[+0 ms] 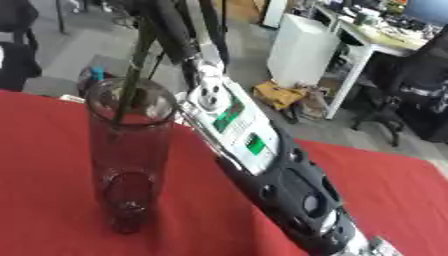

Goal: Arrange flowers into the vase.

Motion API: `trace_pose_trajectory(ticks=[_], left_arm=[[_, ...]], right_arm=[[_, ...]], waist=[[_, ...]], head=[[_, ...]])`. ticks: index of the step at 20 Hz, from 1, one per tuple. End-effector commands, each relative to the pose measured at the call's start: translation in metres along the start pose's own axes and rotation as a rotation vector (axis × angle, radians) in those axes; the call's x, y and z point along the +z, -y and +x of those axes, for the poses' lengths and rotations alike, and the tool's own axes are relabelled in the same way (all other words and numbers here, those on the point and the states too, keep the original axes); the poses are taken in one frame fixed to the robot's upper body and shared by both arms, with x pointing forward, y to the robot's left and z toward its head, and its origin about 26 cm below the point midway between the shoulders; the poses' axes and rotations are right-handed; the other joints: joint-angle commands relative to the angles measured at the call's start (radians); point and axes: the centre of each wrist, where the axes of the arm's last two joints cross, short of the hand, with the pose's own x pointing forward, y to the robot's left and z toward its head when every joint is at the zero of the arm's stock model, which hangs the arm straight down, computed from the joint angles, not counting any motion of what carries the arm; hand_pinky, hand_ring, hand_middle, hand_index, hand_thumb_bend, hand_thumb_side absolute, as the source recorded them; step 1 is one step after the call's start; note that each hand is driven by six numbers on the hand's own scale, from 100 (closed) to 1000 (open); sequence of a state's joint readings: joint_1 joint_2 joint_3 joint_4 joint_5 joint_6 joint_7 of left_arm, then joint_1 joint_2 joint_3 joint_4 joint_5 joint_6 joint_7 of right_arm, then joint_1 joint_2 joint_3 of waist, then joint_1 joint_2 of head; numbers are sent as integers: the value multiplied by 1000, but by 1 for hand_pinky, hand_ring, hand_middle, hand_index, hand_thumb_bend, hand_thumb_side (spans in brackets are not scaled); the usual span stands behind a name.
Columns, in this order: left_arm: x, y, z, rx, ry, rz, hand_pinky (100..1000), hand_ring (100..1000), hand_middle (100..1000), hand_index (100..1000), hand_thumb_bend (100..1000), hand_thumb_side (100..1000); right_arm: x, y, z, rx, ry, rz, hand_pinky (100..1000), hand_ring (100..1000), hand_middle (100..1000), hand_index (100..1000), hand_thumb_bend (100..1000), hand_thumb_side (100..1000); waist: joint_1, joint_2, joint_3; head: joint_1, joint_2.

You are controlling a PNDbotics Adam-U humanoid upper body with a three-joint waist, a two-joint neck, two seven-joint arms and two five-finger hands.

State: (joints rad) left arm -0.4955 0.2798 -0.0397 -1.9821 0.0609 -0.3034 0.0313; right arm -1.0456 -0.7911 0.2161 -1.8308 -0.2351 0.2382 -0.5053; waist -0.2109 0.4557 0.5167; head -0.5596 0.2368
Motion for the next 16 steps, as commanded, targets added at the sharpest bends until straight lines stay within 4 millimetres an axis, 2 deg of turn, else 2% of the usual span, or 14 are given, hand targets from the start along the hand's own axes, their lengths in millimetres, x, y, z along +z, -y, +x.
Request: trace_pose_trajectory(ticks=[1, 6, 9, 16], left_arm=[[-5, 0, 6, -1, 31, -12, 839, 933, 873, 891, 100, 1000], [-5, 0, 6, -2, 28, -14, 839, 933, 874, 891, 100, 1000], [-5, 0, 6, -1, 28, -15, 839, 933, 875, 891, 100, 1000], [-5, 0, 5, 0, 28, -18, 839, 933, 876, 890, 100, 1000]], right_arm=[[-2, 9, 8, 74, 24, 9, 471, 548, 255, 313, 100, 825], [-1, 11, 8, 155, -6, 57, 484, 564, 273, 323, 100, 807], [-1, 13, 11, 188, -5, 62, 499, 577, 292, 350, 100, 762], [1, 14, 15, 315, -35, 163, 550, 633, 369, 454, 100, 794]], waist=[[10, -28, -3], [11, -29, -8], [11, -30, -9], [19, -33, -8]], head=[[-1, 2], [-2, 2], [-2, 3], [-3, 12]])
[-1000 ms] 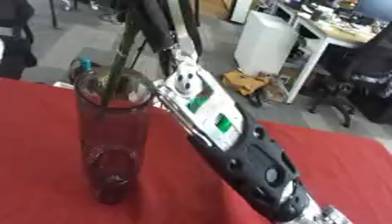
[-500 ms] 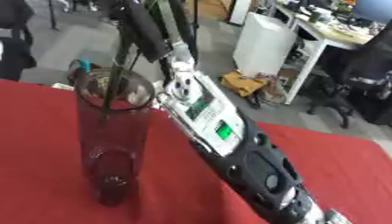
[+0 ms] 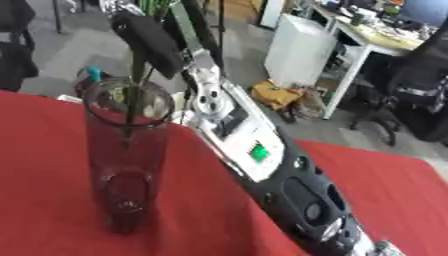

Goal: Arrange flowers into the vase.

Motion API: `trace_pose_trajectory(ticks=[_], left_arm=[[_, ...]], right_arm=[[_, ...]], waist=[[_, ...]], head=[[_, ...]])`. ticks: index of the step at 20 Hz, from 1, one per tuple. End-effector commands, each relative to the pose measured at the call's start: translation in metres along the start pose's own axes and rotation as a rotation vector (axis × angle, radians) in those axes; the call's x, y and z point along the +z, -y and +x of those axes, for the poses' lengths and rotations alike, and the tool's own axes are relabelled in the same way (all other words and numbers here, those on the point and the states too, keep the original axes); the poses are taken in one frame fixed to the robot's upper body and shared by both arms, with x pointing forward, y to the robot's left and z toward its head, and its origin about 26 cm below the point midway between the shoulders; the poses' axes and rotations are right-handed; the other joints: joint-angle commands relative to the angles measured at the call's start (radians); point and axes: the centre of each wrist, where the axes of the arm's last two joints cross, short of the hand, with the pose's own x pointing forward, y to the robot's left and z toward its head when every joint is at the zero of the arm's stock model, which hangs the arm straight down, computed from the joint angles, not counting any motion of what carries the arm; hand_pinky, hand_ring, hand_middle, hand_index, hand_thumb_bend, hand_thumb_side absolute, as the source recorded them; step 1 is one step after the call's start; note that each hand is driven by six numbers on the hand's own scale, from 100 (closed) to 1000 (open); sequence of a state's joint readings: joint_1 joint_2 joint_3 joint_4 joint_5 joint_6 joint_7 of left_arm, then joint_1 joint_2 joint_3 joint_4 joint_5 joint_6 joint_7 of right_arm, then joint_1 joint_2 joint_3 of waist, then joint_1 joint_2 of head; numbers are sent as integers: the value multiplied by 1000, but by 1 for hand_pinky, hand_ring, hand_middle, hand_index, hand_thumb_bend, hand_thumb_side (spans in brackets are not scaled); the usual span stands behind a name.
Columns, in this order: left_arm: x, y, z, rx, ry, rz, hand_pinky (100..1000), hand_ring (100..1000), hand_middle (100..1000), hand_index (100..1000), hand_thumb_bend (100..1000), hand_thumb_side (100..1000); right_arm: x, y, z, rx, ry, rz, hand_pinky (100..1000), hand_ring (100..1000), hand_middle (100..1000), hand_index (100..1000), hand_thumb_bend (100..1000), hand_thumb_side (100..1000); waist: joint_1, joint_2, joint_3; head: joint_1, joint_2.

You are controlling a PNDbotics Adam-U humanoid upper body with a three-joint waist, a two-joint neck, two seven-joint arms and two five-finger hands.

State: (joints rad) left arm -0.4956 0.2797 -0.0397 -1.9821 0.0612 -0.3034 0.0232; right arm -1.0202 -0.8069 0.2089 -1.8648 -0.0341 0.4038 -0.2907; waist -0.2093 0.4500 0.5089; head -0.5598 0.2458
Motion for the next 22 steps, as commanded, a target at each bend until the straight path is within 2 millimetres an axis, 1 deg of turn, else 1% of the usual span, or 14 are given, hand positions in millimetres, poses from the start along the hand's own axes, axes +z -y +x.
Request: trace_pose_trajectory(ticks=[1, 4, 8, 11, 16, 17, 22], left_arm=[[-5, 0, 5, 0, 28, -10, 839, 934, 876, 890, 100, 1000], [-5, 0, 5, 1, 28, -11, 839, 934, 876, 890, 100, 1000], [-4, 0, 5, 1, 26, -8, 839, 934, 876, 890, 100, 1000], [-4, 0, 5, 1, 27, -8, 839, 934, 876, 890, 100, 1000], [-3, 1, 5, 4, 24, -10, 839, 934, 877, 889, 100, 1000], [-3, 1, 5, 4, 24, -10, 838, 934, 877, 889, 100, 1000], [-4, 2, 5, 6, 25, -14, 838, 935, 877, 889, 100, 1000]], right_arm=[[-1, 13, 9, 92, 22, 23, 555, 641, 378, 464, 100, 794], [-1, 13, 8, 142, 10, 72, 563, 654, 394, 473, 100, 786], [-1, 13, 8, 187, -8, 129, 572, 669, 411, 490, 100, 802], [1, 13, 8, 218, -12, 158, 600, 700, 437, 540, 100, 834], [2, 16, 10, 257, -12, 178, 617, 725, 453, 582, 100, 831], [2, 16, 10, 259, -11, 179, 634, 754, 473, 633, 100, 852], [3, 19, 12, 281, -6, 200, 649, 776, 504, 682, 100, 892]], waist=[[19, -28, -1], [22, -28, -2], [27, -29, -3], [28, -29, -4], [28, -29, -4], [28, -29, -5], [28, -29, -6]], head=[[-2, 6], [-2, 10], [-3, 18], [-4, 19], [-4, 20], [-4, 20], [-4, 19]])
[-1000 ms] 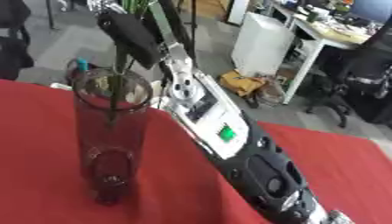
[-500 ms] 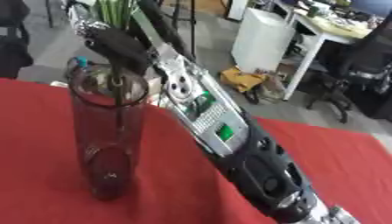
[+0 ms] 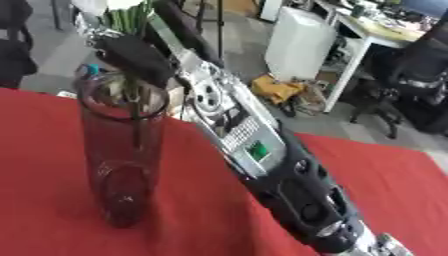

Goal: Arrange flowers into the vase.

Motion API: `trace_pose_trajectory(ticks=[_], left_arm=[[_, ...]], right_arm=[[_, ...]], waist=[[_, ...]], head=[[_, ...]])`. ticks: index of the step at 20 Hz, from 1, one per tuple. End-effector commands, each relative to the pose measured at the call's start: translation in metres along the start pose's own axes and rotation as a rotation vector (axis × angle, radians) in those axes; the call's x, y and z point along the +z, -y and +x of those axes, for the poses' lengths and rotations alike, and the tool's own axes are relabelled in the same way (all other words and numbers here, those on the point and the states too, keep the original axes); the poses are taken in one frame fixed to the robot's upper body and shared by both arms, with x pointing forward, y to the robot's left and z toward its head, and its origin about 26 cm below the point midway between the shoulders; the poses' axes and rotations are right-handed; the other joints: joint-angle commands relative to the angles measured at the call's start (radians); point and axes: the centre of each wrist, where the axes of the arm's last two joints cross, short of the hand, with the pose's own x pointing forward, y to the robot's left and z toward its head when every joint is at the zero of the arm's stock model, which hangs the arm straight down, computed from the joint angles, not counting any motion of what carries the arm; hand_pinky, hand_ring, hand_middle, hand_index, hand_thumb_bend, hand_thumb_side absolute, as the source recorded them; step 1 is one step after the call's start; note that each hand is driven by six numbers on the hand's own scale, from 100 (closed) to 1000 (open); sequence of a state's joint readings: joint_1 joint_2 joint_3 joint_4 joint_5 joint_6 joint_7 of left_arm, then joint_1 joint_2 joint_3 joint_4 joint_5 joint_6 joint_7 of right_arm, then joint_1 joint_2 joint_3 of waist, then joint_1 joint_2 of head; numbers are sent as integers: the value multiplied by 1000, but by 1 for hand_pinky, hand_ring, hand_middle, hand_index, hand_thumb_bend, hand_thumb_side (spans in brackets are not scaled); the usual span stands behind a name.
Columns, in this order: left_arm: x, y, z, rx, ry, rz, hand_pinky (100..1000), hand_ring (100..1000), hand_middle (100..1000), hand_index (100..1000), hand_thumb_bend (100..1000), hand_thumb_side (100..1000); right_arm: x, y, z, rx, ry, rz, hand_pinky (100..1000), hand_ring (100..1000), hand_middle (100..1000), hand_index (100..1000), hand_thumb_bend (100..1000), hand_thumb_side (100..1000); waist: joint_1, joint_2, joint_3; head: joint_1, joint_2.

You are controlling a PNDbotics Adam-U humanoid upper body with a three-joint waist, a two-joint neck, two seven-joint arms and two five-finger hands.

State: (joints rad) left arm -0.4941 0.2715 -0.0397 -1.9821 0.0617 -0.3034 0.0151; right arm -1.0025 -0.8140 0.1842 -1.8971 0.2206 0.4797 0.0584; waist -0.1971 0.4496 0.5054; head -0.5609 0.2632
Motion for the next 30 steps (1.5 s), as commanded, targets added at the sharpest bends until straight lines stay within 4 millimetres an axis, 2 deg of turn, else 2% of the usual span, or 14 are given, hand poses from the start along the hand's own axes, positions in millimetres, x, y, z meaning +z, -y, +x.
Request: trace_pose_trajectory(ticks=[1, 8, 9, 12, 19, 23, 28, 30], left_arm=[[-4, 0, 5, -1, 26, -12, 838, 935, 877, 889, 100, 1000], [-4, 0, 5, -1, 25, -13, 838, 935, 877, 889, 100, 1000], [-4, 0, 5, -1, 25, -13, 835, 934, 877, 886, 100, 1000], [-4, 2, 5, 5, 24, -19, 835, 935, 878, 885, 100, 1000], [-4, 2, 5, 9, 22, -22, 834, 935, 877, 884, 100, 1000], [-3, 2, 5, 12, 20, -21, 833, 935, 878, 883, 100, 1000], [-3, 3, 5, 14, 16, -22, 832, 935, 878, 883, 100, 1000], [-2, 3, 5, 15, 13, -24, 832, 935, 878, 883, 100, 1000]], right_arm=[[2, 15, 5, 55, 20, -14, 649, 776, 504, 682, 100, 892], [3, 17, 6, 80, 19, 2, 649, 776, 504, 682, 100, 892], [3, 16, 6, 84, 18, 5, 679, 816, 582, 753, 100, 1000], [4, 6, -2, 137, 11, 75, 683, 822, 596, 770, 100, 1000], [1, 0, -8, 200, 20, 173, 716, 859, 641, 820, 100, 1000], [1, 1, -10, 207, 32, 239, 723, 871, 653, 833, 167, 1000], [1, 10, -7, 231, 35, 278, 733, 879, 667, 841, 196, 1000], [2, 14, -5, 241, 43, 292, 738, 883, 674, 848, 257, 1000]], waist=[[15, -29, -3], [16, -29, -3], [15, -29, -4], [17, -34, -7], [20, -32, -13], [22, -32, -16], [27, -34, -20], [30, -36, -23]], head=[[-3, 2], [-2, 2], [-2, 2], [-8, 1], [-8, 0], [-11, -3], [-12, -3], [-13, -5]])
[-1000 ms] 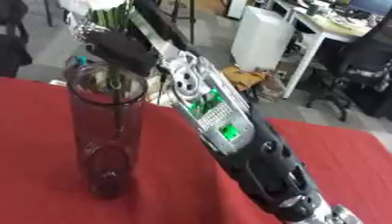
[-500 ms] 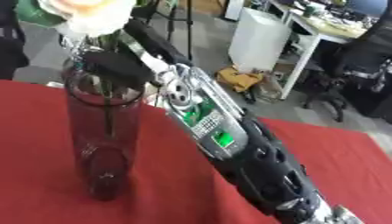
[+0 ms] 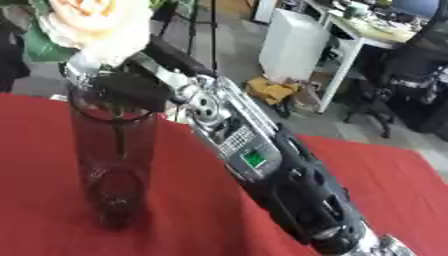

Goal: Arrange flowers into the vase.

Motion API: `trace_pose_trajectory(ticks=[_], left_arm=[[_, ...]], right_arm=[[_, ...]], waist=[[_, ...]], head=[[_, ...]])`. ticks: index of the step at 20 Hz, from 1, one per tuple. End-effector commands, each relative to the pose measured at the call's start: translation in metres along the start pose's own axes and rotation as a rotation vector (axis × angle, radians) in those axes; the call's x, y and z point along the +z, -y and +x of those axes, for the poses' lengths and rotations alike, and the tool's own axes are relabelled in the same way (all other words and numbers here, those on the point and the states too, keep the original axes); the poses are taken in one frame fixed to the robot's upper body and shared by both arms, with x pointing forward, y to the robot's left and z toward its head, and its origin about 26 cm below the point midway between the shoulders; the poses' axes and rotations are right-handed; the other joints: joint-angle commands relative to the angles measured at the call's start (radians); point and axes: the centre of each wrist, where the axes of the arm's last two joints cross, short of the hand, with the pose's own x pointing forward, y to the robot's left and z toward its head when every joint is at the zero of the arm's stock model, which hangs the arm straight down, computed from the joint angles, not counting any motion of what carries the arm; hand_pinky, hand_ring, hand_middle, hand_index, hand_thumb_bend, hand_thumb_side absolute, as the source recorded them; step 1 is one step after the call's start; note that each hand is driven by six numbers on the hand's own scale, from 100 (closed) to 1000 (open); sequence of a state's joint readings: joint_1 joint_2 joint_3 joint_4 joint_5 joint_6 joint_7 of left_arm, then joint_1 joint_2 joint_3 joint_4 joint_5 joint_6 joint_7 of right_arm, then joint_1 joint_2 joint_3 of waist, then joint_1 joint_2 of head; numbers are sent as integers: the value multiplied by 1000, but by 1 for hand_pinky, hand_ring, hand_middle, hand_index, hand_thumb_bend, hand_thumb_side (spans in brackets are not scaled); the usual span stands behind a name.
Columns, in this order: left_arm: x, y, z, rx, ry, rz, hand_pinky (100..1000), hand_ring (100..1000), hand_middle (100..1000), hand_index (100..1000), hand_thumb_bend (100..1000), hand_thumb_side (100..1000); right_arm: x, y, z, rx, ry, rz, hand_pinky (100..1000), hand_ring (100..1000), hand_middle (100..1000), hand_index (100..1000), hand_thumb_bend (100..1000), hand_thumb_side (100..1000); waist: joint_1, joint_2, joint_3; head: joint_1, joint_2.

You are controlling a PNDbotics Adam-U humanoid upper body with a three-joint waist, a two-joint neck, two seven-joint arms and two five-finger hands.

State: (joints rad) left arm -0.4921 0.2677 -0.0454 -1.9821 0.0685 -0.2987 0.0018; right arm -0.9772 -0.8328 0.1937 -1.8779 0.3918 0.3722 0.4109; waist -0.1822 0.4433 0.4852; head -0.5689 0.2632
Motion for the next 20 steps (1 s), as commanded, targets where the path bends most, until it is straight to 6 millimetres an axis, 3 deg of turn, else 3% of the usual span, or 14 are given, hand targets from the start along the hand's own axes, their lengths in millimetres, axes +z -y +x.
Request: trace_pose_trajectory(ticks=[1, 4, 5, 10, 20], left_arm=[[-3, 1, 5, 2, 19, -11, 832, 935, 879, 884, 100, 1000], [-2, 1, 5, 3, 17, -11, 831, 940, 879, 883, 100, 1000], [-2, 1, 5, 4, 17, -11, 831, 942, 879, 883, 100, 1000], [-2, 1, 5, 7, 15, -12, 831, 947, 879, 883, 100, 1000], [-2, 2, 4, 11, 15, -11, 830, 949, 879, 883, 100, 1000]], right_arm=[[7, 21, 4, 58, 7, -13, 745, 889, 680, 851, 326, 1000], [9, 25, 5, 66, 6, 17, 740, 890, 688, 863, 769, 1000], [9, 25, 5, 70, 3, 28, 745, 892, 691, 868, 840, 1000], [4, 26, 5, 79, -10, 92, 764, 905, 712, 890, 897, 1000], [5, 35, 7, 112, -26, 174, 771, 910, 703, 901, 896, 979]], waist=[[16, -31, -4], [20, -34, -6], [20, -35, -6], [25, -40, -6], [24, -43, -9]], head=[[-5, -5], [-9, -6], [-10, -7], [-15, -6], [-17, -8]])
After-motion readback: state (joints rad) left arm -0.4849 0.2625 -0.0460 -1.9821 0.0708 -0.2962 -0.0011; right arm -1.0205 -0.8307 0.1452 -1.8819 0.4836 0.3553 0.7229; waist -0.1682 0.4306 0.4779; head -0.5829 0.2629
